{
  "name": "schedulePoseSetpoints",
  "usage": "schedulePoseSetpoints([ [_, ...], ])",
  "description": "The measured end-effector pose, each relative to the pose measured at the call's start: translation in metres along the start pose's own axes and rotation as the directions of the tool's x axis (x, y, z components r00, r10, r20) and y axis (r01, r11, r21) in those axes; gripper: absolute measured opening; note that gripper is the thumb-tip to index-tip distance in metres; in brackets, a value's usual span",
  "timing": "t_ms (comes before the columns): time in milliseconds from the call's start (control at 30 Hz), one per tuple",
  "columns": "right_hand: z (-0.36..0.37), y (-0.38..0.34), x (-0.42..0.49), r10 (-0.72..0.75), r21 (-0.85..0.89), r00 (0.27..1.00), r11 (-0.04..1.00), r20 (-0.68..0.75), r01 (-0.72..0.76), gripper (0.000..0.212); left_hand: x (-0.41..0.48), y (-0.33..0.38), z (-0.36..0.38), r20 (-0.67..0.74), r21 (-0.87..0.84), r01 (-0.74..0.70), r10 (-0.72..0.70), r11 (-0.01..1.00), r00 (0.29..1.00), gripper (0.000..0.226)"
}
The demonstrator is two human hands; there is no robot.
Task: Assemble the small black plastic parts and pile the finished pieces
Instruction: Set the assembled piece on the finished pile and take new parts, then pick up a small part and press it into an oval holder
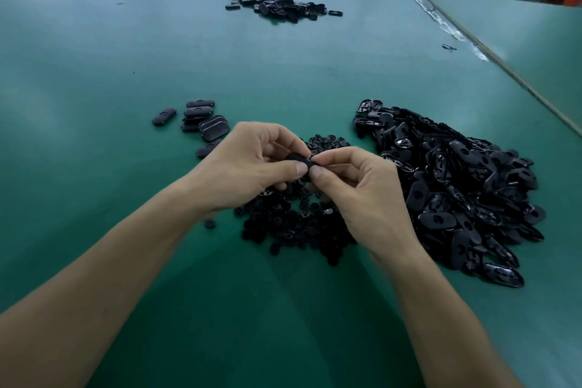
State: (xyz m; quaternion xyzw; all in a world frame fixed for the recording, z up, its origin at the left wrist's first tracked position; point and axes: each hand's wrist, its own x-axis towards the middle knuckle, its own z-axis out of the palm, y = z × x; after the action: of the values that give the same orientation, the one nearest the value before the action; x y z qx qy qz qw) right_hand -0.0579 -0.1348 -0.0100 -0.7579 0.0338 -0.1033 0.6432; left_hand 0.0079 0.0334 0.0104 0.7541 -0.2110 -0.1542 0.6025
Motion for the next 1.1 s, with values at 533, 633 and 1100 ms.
schedulePoseSetpoints([
  [533, -0.002, -0.005, -0.001, 0.031, -0.093, 0.997, 0.995, -0.066, -0.037, 0.005, -0.003, -0.001, 0.004, -0.075, 0.065, -0.056, 0.061, 0.996, 0.995, 0.019],
  [633, -0.002, -0.007, 0.0, 0.016, -0.106, 0.998, 0.994, -0.068, -0.023, 0.004, -0.003, -0.001, 0.004, -0.097, 0.055, -0.053, 0.058, 0.997, 0.994, 0.019],
  [1100, -0.023, -0.006, 0.004, -0.187, -0.846, 0.952, 0.522, -0.242, -0.112, 0.04, 0.007, -0.011, -0.029, -0.426, 0.105, -0.04, 0.081, 0.994, 0.901, 0.021],
])
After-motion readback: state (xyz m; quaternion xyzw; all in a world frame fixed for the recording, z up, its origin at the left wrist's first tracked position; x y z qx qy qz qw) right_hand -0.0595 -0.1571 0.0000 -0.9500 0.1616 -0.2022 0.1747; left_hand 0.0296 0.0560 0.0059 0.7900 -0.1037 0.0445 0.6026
